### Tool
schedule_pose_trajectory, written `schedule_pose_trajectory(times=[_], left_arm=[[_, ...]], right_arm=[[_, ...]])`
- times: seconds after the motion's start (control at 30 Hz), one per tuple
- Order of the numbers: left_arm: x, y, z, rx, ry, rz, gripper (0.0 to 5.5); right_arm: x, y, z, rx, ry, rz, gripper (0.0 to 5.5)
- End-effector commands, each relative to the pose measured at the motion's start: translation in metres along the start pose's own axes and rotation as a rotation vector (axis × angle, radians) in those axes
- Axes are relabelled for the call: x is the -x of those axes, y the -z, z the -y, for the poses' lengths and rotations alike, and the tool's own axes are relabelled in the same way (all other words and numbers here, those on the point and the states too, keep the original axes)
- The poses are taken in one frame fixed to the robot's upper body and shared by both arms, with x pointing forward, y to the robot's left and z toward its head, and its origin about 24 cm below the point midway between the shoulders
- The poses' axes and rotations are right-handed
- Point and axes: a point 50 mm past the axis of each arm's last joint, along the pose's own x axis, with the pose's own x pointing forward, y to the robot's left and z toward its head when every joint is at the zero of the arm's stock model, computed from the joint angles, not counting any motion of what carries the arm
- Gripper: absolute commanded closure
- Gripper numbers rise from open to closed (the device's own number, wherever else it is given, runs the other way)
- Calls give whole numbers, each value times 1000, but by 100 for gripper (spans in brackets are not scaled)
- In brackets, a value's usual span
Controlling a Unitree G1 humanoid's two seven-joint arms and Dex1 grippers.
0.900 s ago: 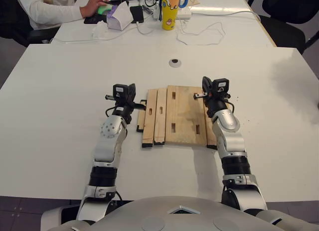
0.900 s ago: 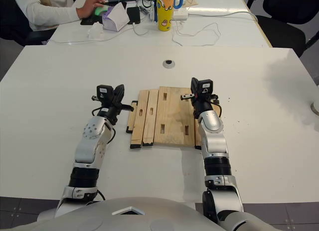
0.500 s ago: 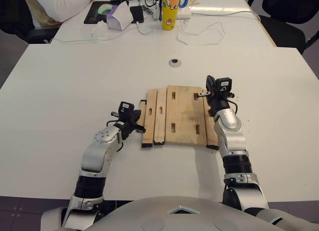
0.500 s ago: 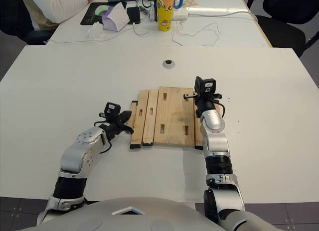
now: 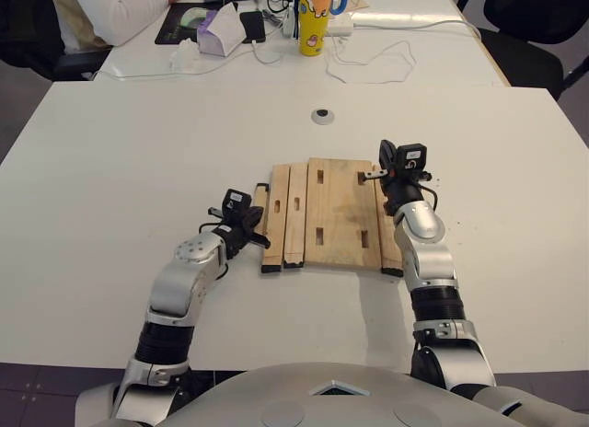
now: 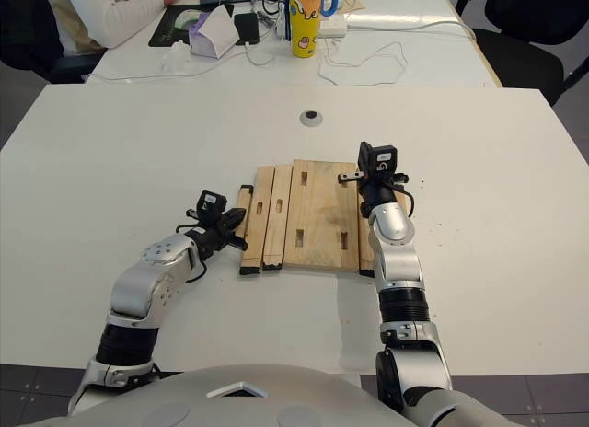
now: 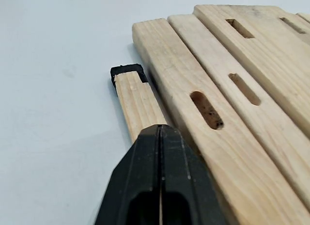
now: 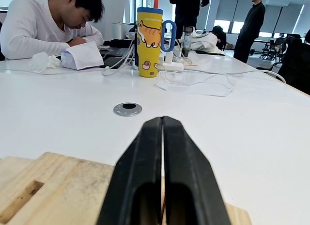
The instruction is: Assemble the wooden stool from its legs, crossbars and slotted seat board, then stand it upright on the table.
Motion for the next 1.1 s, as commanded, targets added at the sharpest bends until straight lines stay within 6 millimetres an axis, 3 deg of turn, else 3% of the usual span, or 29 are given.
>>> schedule_pose_trajectory(times=[0.03,0.3,0.47,1.03,1.1], left_arm=[[2,21,-20,-10,-100,-105,550],[2,-1,-44,-29,-199,1,550],[5,-25,-41,-26,-202,111,471],[1,-1,-19,79,-177,-28,223],[1,6,-21,59,-191,-63,221]], right_arm=[[-3,-1,-2,-2,0,0,547],[-3,1,-4,-14,3,-11,547],[-3,1,-3,-11,8,-9,550],[-1,1,-5,3,4,-2,550],[-1,1,-5,5,2,0,550]])
